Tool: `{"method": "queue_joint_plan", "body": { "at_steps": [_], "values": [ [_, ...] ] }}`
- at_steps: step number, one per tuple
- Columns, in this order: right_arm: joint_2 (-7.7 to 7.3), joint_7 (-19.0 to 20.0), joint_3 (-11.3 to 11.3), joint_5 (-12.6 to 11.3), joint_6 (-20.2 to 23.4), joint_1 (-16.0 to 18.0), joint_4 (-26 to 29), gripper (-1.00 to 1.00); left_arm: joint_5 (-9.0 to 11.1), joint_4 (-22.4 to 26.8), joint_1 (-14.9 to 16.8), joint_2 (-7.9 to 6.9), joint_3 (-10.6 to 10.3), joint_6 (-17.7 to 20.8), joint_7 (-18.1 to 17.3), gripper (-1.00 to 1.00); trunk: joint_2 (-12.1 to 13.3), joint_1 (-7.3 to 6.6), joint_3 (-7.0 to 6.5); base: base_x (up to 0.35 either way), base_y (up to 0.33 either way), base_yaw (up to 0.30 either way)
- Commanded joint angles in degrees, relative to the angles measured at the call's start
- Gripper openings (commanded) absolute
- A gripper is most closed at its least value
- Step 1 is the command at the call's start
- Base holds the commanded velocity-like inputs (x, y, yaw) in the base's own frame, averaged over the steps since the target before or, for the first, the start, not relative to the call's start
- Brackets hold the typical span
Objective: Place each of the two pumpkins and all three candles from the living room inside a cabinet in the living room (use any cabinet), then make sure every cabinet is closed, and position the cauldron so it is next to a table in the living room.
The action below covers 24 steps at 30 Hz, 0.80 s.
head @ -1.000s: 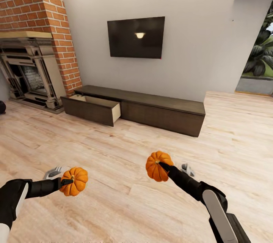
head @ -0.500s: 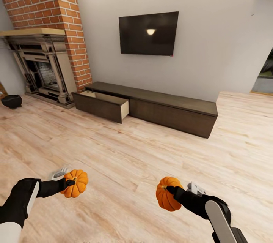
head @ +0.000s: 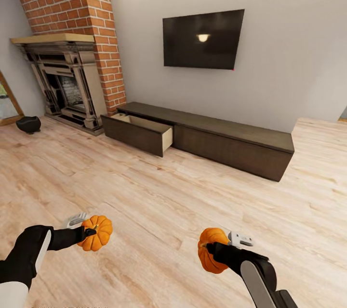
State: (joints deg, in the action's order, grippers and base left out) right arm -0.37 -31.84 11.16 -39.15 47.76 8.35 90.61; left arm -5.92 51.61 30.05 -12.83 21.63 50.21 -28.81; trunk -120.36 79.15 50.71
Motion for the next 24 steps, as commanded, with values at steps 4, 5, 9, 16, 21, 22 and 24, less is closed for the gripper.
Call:
{"method": "queue_joint_plan", "body": {
  "at_steps": [4,5,9,16,21,22,24],
  "values": [
    [0.02,0.0,0.2,0.0,0.0,0.0,0.0,-1.00,-0.2,0.0,0.0,-0.01,-1.2,-0.1,0.1,-1.00,0.0,0.00,0.00,0.009,0.000,0.232],
    [0.02,0.0,0.2,0.0,0.0,0.0,0.0,-1.00,-0.2,0.0,0.0,-0.01,-1.3,-0.1,0.1,-1.00,0.0,0.00,0.00,0.003,0.000,0.271],
    [0.02,0.0,0.2,0.0,0.0,0.0,0.0,-1.00,-0.3,0.0,0.0,-0.01,-1.4,-0.1,0.1,-1.00,0.0,0.00,0.00,0.001,0.000,0.281],
    [0.10,0.0,0.2,0.0,0.1,0.0,-0.1,-1.00,-0.3,0.0,0.0,0.16,-1.5,-0.1,2.7,-1.00,0.0,0.00,0.00,0.000,0.000,0.286],
    [0.16,0.0,0.2,0.0,0.1,0.1,-0.7,-1.00,-0.3,0.0,0.0,1.51,-1.5,-0.3,7.6,-1.00,0.0,0.00,0.05,0.000,0.000,0.287],
    [0.19,0.0,0.2,0.0,0.1,0.1,-0.8,-1.00,-0.3,0.0,0.0,1.71,-1.5,-0.4,8.2,-1.00,0.0,0.00,0.08,0.000,0.000,0.287],
    [0.19,0.0,0.2,0.0,0.1,0.1,-1.0,-1.00,-0.3,0.0,0.0,2.33,-1.5,-1.0,9.5,-1.00,0.0,0.00,0.12,0.000,0.000,0.286]
  ]
}}
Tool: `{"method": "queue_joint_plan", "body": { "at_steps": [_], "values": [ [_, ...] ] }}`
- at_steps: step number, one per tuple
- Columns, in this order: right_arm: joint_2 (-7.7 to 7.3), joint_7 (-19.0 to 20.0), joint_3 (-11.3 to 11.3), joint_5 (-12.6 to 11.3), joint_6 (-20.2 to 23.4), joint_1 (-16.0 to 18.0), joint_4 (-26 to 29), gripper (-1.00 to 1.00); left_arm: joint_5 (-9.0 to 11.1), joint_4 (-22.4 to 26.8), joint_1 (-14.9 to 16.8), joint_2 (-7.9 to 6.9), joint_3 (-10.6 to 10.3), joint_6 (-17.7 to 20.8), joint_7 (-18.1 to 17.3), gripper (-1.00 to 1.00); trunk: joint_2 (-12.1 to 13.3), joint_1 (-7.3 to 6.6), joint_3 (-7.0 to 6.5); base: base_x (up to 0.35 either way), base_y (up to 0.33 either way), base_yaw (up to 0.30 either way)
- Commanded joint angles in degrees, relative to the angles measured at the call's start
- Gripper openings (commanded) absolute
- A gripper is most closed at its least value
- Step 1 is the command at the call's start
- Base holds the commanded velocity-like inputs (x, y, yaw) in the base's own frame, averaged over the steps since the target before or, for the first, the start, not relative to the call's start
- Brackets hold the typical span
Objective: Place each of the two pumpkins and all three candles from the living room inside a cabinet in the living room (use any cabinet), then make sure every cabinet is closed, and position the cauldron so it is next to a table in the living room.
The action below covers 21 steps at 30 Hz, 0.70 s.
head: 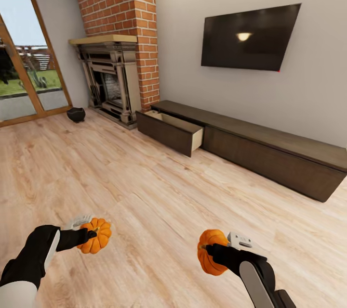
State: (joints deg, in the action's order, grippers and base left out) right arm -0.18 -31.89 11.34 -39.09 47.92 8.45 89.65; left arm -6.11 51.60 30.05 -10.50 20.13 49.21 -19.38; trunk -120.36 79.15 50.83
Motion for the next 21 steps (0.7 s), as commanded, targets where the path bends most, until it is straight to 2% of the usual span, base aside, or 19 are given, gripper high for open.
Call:
{"method": "queue_joint_plan", "body": {
  "at_steps": [1,9,15,18,21],
  "values": [
    [0.00,0.1,0.0,-0.1,-0.1,0.0,0.0,-1.00,-0.1,0.0,0.0,0.16,0.0,-0.2,0.5,-1.00,0.0,0.00,0.02,0.000,0.000,0.286],
    [0.07,0.1,0.0,-0.1,-0.1,0.1,-0.3,-1.00,-0.1,0.0,0.0,0.49,0.0,-0.4,1.6,-1.00,0.0,0.00,0.28,0.000,0.000,0.282],
    [1.23,0.1,0.0,-0.1,-0.1,0.2,-0.3,-1.00,0.0,0.0,0.0,0.56,0.0,-0.4,1.5,-1.00,0.0,0.00,0.49,0.000,0.000,0.279],
    [1.53,0.1,0.0,-0.1,0.0,0.2,-0.3,-1.00,0.0,0.1,0.0,1.70,0.1,-0.4,1.5,-1.00,0.0,0.00,0.62,0.000,0.000,0.272],
    [1.58,0.1,0.0,0.0,0.0,0.2,-0.3,-1.00,0.0,0.2,0.0,2.52,0.1,-0.3,1.4,-1.00,1.2,-0.66,0.20,0.000,0.000,0.251]
  ]
}}
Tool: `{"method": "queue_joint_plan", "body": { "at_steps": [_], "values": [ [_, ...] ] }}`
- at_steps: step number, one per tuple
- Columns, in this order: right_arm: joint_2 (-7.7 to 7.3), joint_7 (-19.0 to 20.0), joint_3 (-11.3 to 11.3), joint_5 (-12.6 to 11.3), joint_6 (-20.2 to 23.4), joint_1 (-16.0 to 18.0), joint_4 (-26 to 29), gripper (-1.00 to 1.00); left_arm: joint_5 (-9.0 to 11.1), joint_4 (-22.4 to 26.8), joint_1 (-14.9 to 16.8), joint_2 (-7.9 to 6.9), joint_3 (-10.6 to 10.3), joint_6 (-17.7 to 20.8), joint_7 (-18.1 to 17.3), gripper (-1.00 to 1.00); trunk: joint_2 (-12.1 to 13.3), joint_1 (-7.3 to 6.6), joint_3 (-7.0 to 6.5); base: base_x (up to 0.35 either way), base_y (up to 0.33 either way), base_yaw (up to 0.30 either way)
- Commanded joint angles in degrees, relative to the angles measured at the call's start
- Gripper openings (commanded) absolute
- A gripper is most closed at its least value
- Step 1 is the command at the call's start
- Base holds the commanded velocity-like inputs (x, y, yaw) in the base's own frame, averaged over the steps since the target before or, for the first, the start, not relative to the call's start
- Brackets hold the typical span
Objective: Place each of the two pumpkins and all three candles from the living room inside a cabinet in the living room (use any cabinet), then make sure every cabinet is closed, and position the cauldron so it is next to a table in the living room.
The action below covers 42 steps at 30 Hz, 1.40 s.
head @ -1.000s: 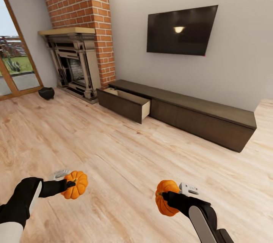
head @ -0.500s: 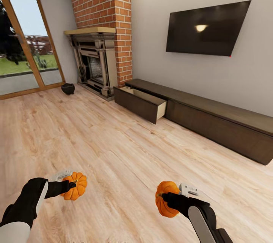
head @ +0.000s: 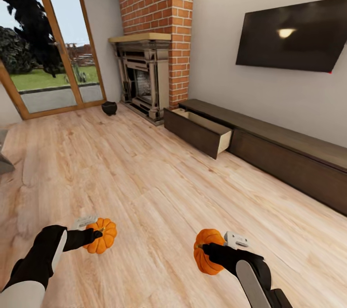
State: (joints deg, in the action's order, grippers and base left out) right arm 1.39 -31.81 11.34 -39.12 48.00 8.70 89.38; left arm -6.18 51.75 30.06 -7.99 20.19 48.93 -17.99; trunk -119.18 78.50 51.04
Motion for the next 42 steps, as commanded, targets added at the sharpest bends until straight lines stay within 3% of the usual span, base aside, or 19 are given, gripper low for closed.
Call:
{"method": "queue_joint_plan", "body": {
  "at_steps": [1,15,19,29,42],
  "values": [
    [-0.01,0.1,0.0,0.0,-0.1,0.0,0.0,-1.00,0.0,0.0,0.0,0.18,0.0,0.0,0.1,-1.00,0.4,-0.23,-0.16,0.000,0.000,0.138],
    [-0.07,0.2,0.1,0.1,-0.2,0.0,0.1,-1.00,0.0,-0.1,0.0,1.57,0.0,0.3,1.2,-1.00,6.0,-3.30,-2.68,0.000,0.000,0.020],
    [-0.07,0.1,0.1,0.1,-0.2,0.0,0.1,-1.00,0.0,-0.1,0.0,1.80,0.0,0.3,2.8,-1.00,7.6,-4.18,-3.55,0.000,0.000,0.197],
    [0.01,0.0,0.1,0.0,-0.2,0.0,0.1,-1.00,0.0,-0.1,0.0,2.36,0.0,0.5,3.0,-1.00,11.6,-6.38,-5.59,0.000,0.000,0.274],
    [0.01,-0.1,1.1,0.2,-0.3,0.0,0.0,-1.00,0.0,0.0,0.0,2.37,-0.1,0.7,2.7,-1.00,11.6,-6.38,-5.61,0.082,0.000,0.287]
  ]
}}
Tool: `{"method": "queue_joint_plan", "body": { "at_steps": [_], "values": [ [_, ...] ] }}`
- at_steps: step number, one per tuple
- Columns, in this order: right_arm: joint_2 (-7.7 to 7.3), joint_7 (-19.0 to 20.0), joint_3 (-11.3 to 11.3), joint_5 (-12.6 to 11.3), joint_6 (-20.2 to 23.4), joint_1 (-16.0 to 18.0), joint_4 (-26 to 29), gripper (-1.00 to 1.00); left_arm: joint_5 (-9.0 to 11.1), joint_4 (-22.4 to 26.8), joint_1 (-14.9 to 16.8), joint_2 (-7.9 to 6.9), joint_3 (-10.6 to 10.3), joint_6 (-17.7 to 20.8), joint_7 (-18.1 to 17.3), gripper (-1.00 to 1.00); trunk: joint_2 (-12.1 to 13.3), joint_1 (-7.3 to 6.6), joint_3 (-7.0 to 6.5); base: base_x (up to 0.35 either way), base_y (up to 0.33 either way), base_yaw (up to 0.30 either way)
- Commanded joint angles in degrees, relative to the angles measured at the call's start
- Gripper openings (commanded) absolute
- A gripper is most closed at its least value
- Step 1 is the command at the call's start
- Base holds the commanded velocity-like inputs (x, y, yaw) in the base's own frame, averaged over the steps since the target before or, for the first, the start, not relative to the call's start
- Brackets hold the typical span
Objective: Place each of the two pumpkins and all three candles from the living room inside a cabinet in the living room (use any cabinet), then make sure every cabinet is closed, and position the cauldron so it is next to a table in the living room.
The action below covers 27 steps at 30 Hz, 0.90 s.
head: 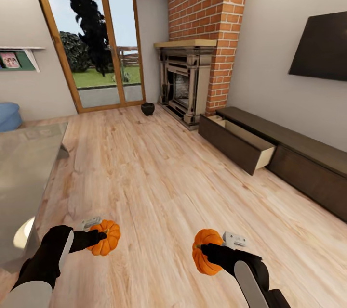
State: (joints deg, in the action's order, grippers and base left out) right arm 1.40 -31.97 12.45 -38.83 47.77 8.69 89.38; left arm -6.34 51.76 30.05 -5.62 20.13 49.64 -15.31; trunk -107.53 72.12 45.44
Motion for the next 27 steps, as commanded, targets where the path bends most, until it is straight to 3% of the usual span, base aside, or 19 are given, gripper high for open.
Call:
{"method": "queue_joint_plan", "body": {
  "at_steps": [1,27],
  "values": [
    [0.00,0.1,0.1,-0.1,-0.1,0.0,0.0,-1.00,0.2,0.0,0.0,0.00,0.0,0.0,0.1,-1.00,0.0,0.00,-0.01,0.312,0.000,0.291],
    [0.04,0.1,0.5,0.0,-0.1,0.0,-0.3,-1.00,0.2,0.0,0.0,0.00,0.0,0.0,0.1,-1.00,0.0,0.00,-0.01,0.331,-0.076,0.291]
  ]
}}
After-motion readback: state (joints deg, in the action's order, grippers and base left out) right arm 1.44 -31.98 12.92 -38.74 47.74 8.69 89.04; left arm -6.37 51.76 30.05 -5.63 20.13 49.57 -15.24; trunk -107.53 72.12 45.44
